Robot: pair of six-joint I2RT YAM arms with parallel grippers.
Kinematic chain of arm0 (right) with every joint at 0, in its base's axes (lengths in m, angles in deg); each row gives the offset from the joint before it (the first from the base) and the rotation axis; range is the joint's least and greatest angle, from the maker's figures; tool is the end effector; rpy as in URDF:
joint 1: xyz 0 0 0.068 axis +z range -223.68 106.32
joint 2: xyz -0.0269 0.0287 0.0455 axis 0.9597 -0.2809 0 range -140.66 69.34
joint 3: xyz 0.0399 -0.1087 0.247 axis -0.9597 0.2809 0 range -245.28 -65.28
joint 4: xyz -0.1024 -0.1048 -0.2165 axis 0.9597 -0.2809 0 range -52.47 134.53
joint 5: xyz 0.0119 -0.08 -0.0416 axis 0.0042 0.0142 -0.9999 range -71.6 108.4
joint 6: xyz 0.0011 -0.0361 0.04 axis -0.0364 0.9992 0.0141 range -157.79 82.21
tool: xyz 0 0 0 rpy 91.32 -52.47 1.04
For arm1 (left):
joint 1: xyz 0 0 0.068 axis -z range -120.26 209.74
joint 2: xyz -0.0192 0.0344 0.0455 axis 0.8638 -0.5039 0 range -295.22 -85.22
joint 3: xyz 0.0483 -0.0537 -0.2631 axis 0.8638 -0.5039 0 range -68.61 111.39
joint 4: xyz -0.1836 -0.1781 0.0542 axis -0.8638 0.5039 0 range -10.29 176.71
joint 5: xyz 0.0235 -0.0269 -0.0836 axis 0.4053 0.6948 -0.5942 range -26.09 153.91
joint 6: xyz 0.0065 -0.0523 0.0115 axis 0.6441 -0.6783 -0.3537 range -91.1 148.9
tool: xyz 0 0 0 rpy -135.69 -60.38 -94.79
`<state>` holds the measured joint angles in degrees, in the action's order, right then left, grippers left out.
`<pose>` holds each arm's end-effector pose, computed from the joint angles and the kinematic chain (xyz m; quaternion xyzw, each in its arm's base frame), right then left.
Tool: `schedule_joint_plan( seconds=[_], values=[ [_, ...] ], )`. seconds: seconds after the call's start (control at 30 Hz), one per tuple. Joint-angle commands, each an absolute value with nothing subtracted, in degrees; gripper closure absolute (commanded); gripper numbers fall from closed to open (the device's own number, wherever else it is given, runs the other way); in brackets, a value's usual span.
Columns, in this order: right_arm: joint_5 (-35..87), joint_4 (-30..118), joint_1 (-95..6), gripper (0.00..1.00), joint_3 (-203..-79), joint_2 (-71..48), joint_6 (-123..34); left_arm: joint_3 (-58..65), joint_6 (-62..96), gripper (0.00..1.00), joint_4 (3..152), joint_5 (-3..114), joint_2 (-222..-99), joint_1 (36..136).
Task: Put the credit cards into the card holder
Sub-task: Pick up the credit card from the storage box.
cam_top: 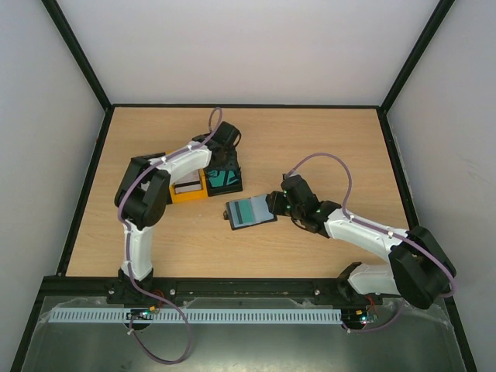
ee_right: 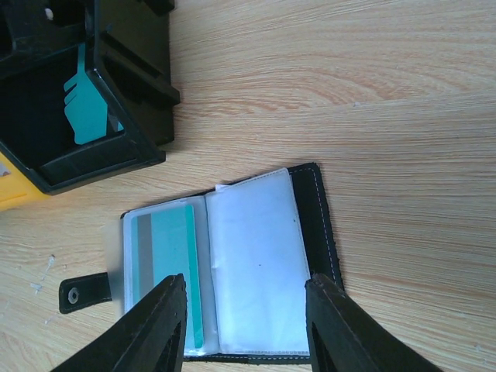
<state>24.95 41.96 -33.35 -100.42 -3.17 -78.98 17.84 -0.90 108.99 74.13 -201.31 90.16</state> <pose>0.1922 0.1686 0.1941 -0.0174 0.9048 0.3150 0.2861 0.3785 -0.2147 0.1882 -0.0187 0.9597 -0.0597 0.2739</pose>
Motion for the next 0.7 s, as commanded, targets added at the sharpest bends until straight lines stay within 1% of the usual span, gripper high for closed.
schedule_joint_plan(
  seconds=[0.0,0.13,0.37,0.4,0.5,0.57,0.67],
  values=[
    [24.8,43.0,-33.6,0.58,-99.5,-2.6,-79.7,20.8,-0.2,0.32,110.9,72.9,-203.8,89.8],
    [24.7,43.0,-33.6,0.58,-99.1,-2.1,-80.0,21.0,0.0,0.29,111.2,72.1,-204.5,89.6],
    [24.9,42.9,-33.6,0.58,-99.1,-1.9,-80.0,21.0,-0.5,0.25,111.5,70.0,-206.0,88.9],
    [24.8,42.9,-33.6,0.58,-99.1,-1.9,-80.0,21.0,-0.9,0.26,111.8,70.0,-206.1,88.9],
    [24.8,43.0,-33.6,0.58,-98.9,-1.9,-80.0,20.7,-2.6,0.36,112.2,71.6,-205.8,88.8],
    [24.9,43.0,-33.6,0.58,-98.9,-1.9,-80.1,20.3,-3.9,0.44,112.4,73.4,-205.5,89.0],
    [25.1,43.1,-33.6,0.58,-98.8,-2.1,-80.1,19.7,-4.8,0.44,112.0,74.4,-205.1,89.4]
  ],
)
